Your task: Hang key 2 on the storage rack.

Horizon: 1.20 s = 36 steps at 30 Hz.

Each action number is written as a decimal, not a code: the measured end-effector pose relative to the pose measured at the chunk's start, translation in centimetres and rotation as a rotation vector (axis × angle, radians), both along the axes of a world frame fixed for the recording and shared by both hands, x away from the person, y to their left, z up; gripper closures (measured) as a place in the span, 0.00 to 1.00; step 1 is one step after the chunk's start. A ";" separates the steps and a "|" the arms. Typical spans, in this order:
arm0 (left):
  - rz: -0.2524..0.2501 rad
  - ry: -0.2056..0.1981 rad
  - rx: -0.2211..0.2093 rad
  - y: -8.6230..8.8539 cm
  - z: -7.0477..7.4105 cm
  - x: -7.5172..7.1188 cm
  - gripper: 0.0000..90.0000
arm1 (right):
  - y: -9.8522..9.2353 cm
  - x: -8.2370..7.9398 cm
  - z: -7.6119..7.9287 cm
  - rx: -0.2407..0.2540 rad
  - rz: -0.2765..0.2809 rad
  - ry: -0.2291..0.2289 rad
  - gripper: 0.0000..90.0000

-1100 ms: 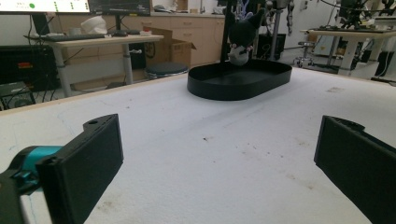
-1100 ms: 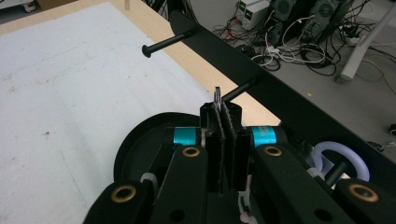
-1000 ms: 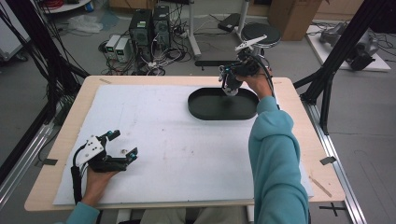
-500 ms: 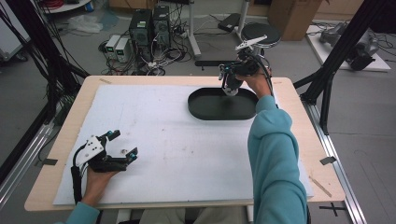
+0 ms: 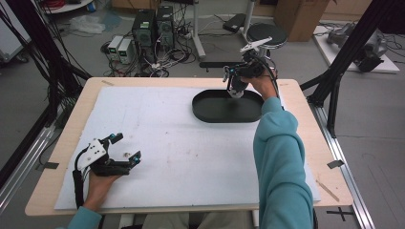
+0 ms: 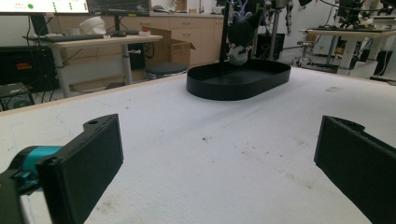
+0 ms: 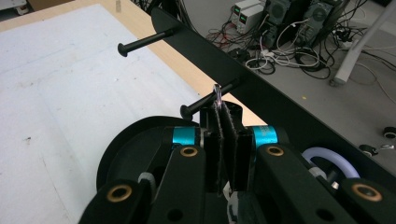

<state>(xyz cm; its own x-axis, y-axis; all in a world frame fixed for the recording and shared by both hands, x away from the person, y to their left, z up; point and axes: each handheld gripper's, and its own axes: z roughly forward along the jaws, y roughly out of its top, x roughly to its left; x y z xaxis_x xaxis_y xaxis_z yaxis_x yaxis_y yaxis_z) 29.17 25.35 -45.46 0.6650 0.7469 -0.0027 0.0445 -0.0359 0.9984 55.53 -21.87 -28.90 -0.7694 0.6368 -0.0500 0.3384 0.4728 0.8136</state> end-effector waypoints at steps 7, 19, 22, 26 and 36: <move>-0.001 0.000 0.000 0.0 0.0 0.0 0.02 | 0.0 -0.2 0.1 -0.009 0.002 -0.006 0.93; -0.002 0.000 -0.003 0.0 0.0 0.0 0.02 | -0.3 -1.4 1.3 0.050 -0.015 -0.073 0.36; -0.002 0.000 -0.003 0.0 0.0 0.0 0.02 | -0.2 -2.3 2.1 0.093 -0.016 -0.091 0.09; -0.002 -0.002 -0.006 0.0 0.0 0.0 0.02 | -0.3 -3.8 2.7 0.119 0.028 -0.111 0.01; -0.005 -0.001 -0.006 0.0 0.0 0.0 0.02 | -2.5 -10.1 2.1 0.176 0.020 -0.172 0.01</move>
<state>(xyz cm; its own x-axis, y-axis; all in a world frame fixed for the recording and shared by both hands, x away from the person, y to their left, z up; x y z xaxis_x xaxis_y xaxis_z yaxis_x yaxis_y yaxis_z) 29.14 25.39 -45.47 0.6690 0.7432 -0.0064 0.0436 -0.0306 0.9986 45.47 -24.32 -26.76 -0.7716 0.6321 -0.0711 0.1794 0.3235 0.9291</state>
